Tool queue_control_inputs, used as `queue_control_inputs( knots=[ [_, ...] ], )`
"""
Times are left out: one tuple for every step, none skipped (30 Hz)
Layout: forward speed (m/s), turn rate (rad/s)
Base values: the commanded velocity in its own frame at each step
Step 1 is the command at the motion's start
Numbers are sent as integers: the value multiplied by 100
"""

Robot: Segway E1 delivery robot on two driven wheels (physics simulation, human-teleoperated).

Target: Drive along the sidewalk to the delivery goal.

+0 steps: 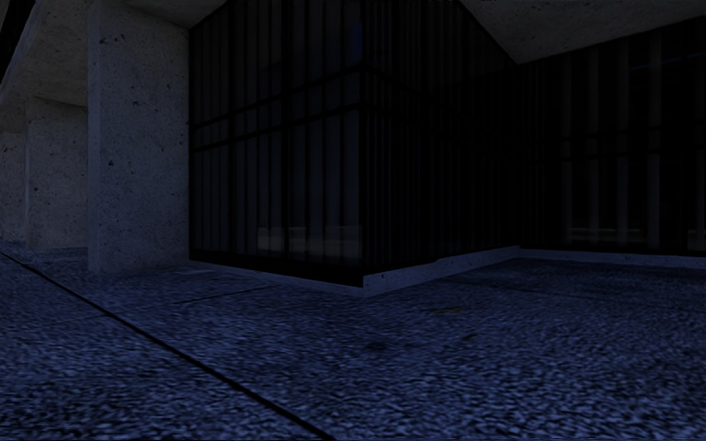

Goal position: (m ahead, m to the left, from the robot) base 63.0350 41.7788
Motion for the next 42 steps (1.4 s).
queue_control_inputs(
  knots=[
    [0, 89],
    [0, 89],
    [0, 89],
    [0, 89],
    [0, 89],
    [0, 89],
    [0, 89],
    [0, 89],
    [12, 89],
    [42, 89],
    [83, 89],
    [134, 82],
    [134, 82],
    [174, 75],
    [200, 71],
    [200, 60],
    [200, 60],
    [200, 0],
    [200, 0],
    [200, 0],
    [200, 0],
    [200, 0],
    [200, 0],
    [200, 0],
    [200, 0],
    [200, 0],
    [200, 0],
    [200, 0],
    [200, 0],
    [200, 0],
    [200, 0],
    [200, 0],
    [200, 12],
    [200, 23],
    [200, 28],
    [200, 29],
    [200, 30],
    [200, 32],
    [200, 37],
    [200, 38],
    [200, 39],
    [200, 39]
  ],
)
